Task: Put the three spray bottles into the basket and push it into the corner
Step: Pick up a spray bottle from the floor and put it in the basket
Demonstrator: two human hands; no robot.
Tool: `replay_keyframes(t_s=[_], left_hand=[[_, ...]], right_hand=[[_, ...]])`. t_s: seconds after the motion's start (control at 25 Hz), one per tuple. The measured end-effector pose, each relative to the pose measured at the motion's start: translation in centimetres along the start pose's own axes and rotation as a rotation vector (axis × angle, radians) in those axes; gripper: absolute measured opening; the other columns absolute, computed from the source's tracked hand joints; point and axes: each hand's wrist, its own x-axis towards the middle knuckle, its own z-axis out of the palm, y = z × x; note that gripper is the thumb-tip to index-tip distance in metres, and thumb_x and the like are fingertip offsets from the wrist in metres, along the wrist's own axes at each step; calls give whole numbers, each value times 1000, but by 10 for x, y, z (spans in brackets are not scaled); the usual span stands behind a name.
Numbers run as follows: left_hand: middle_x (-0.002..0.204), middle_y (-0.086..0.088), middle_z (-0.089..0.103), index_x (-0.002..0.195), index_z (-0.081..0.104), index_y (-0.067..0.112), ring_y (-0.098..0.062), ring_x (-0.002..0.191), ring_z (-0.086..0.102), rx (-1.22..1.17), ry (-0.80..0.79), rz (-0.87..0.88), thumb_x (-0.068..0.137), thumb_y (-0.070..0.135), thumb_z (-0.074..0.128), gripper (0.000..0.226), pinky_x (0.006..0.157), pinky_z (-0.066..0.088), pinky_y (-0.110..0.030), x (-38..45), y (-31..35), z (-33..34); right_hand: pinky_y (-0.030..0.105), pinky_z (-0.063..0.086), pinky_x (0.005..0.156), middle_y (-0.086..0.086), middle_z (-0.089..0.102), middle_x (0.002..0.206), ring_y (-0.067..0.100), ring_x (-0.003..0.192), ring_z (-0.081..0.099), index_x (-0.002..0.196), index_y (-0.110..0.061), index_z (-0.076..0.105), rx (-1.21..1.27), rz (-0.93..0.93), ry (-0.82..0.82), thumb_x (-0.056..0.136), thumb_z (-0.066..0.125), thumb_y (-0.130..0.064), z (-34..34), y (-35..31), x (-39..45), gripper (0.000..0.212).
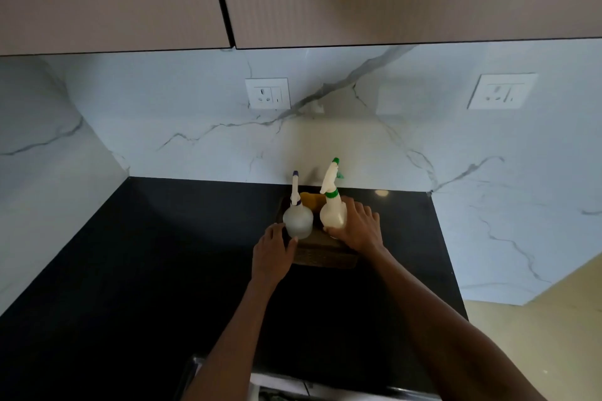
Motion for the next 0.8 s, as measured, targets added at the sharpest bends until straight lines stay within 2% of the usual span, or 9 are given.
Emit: replay_keyframes(t_s=[0.16,0.32,0.56,0.68,0.8], left_hand=[[160,-10,33,151,32,17,-30,141,45,41,-54,-84,100,46,53,62,114,43,-51,31,-7,13],[164,-11,24,159,16,17,-36,143,41,54,-150,-210,100,46,52,74,114,41,-55,43,-18,25],[166,-10,23,161,8,19,-34,143,43,140,-189,-179,101,40,53,78,113,42,-53,58,-20,30],[167,-10,22,161,8,19,-34,144,42,199,-178,-159,102,42,48,75,113,42,-53,59,-21,30],[168,-9,21,161,7,19,-34,144,42,218,-170,-157,104,44,43,72,113,42,-52,56,-23,31]], right_hand=[[50,31,116,5,48,148,27,134,45,149,-26,33,-69,-18,-79,81,72,-61,24,4,26,86],[51,23,122,6,53,144,27,135,49,146,-23,37,-80,-28,-130,80,73,-60,36,3,41,84],[55,1,127,8,56,145,26,140,48,149,-18,34,-150,-47,-187,82,73,-58,37,11,58,87],[65,-4,123,12,47,152,32,147,36,150,-15,32,-217,-19,-228,80,74,-59,31,15,61,93],[68,-4,122,11,40,156,33,151,25,150,-14,33,-241,-14,-247,79,74,-60,28,23,58,95]])
